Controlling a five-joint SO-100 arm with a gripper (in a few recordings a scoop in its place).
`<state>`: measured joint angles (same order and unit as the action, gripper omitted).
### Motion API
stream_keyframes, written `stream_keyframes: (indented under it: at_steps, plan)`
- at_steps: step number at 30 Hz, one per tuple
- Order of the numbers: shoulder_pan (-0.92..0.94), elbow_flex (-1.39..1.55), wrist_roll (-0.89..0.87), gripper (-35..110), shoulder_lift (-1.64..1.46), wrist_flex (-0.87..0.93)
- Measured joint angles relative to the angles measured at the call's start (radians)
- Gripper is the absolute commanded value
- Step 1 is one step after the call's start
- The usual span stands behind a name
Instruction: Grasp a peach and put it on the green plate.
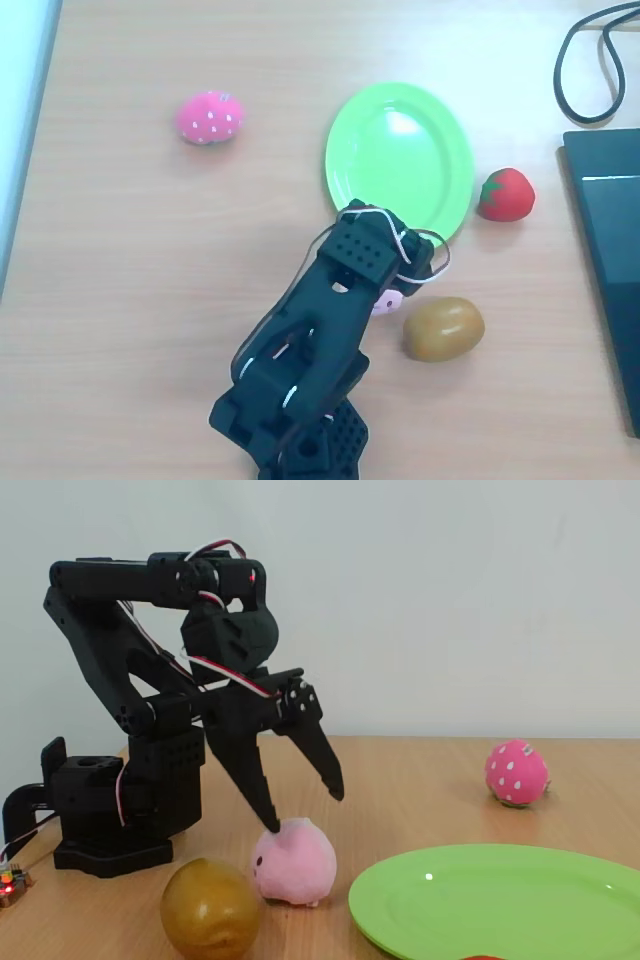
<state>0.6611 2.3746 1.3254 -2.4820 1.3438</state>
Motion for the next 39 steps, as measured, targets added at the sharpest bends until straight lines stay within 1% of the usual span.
stream_keyframes:
  at_steps: [10,16,22,32,39]
  plan:
    - [0.035,0.133,0.095,40,0.017,-0.114]
    - [0.02,0.221,0.097,40,-0.043,-0.163]
    - [0.02,0.273,0.115,40,-0.074,-0.17]
    - [0.034,0.342,0.15,42,-0.072,-0.261]
    - [0.054,0.348,0.133,41,-0.052,-0.267]
